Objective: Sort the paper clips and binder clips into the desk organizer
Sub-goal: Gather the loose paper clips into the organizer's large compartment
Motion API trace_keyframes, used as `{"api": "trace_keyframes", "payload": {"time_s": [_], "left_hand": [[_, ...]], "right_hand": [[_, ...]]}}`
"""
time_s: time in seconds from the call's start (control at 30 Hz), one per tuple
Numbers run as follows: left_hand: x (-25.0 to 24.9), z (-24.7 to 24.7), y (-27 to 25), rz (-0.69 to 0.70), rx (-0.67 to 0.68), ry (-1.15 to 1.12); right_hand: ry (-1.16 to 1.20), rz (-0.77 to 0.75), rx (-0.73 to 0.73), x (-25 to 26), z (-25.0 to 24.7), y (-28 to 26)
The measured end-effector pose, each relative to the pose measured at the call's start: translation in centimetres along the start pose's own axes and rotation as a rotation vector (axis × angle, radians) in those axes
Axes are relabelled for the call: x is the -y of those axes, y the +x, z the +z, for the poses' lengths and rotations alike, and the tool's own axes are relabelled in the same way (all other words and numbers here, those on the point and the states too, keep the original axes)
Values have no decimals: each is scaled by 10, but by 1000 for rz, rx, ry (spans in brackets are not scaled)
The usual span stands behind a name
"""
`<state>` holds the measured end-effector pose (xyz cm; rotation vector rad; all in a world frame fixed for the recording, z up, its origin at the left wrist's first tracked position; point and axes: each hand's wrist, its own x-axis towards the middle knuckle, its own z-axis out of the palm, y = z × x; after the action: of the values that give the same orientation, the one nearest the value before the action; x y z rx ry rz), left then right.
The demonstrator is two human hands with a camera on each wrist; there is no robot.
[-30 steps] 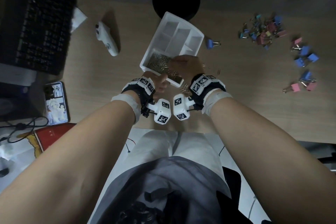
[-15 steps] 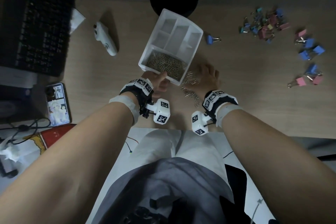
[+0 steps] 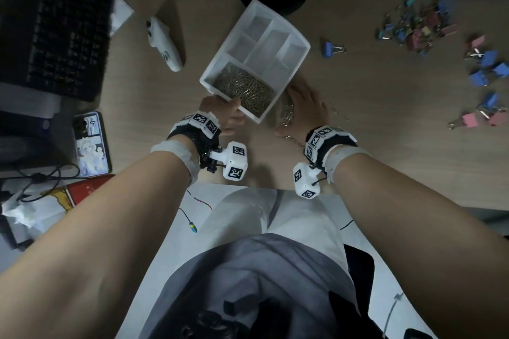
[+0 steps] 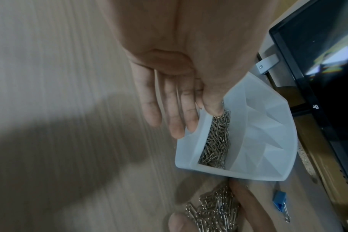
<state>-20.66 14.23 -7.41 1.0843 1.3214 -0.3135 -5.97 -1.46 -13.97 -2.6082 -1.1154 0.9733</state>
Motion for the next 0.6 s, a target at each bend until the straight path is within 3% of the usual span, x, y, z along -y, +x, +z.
{"api": "trace_keyframes", "payload": {"time_s": [0.27,0.6], "left_hand": [[4,9,-6,57,-98,-32],[1,8,-11,47,-21,27]], "right_hand": [[-2,-65,-26,2,7,-13],[165,-43,-49,-4,15,2]]}}
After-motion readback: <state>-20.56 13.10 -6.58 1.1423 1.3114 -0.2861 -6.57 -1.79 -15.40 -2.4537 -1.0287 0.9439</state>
